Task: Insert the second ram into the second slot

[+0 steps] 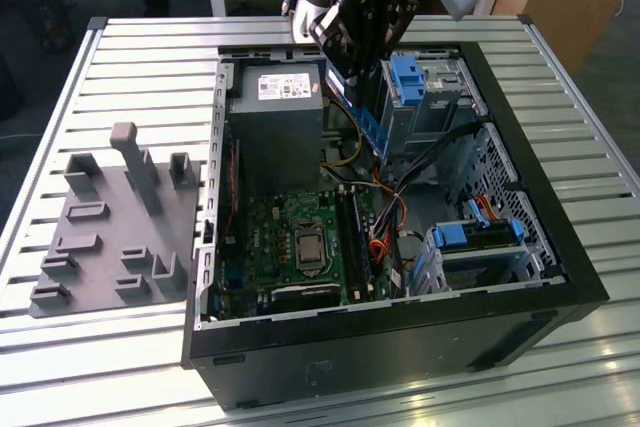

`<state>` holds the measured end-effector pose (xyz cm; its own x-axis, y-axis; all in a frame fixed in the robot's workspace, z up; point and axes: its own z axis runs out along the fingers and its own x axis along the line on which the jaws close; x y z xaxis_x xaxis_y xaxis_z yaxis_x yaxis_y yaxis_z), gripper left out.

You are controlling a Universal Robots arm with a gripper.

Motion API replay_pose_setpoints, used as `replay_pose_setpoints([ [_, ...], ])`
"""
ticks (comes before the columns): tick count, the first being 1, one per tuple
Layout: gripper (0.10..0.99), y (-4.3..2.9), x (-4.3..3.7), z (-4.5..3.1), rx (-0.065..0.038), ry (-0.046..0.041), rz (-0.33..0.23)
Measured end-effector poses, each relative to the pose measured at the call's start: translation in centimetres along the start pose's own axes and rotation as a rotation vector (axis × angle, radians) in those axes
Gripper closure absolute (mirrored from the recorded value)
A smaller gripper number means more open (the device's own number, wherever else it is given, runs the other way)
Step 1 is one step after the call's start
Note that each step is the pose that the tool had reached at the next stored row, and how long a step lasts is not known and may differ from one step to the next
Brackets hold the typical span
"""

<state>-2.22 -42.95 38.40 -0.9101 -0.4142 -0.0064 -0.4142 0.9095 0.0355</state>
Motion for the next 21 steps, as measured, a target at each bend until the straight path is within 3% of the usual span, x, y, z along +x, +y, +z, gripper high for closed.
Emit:
replay_pose_setpoints([
  [12, 0.973, 0.0, 0.0, 0.12, 0.001, -0.0064, 0.18],
  [21, 0.973, -0.01, 0.0, 0.2, 0.001, -0.0072, 0.204],
])
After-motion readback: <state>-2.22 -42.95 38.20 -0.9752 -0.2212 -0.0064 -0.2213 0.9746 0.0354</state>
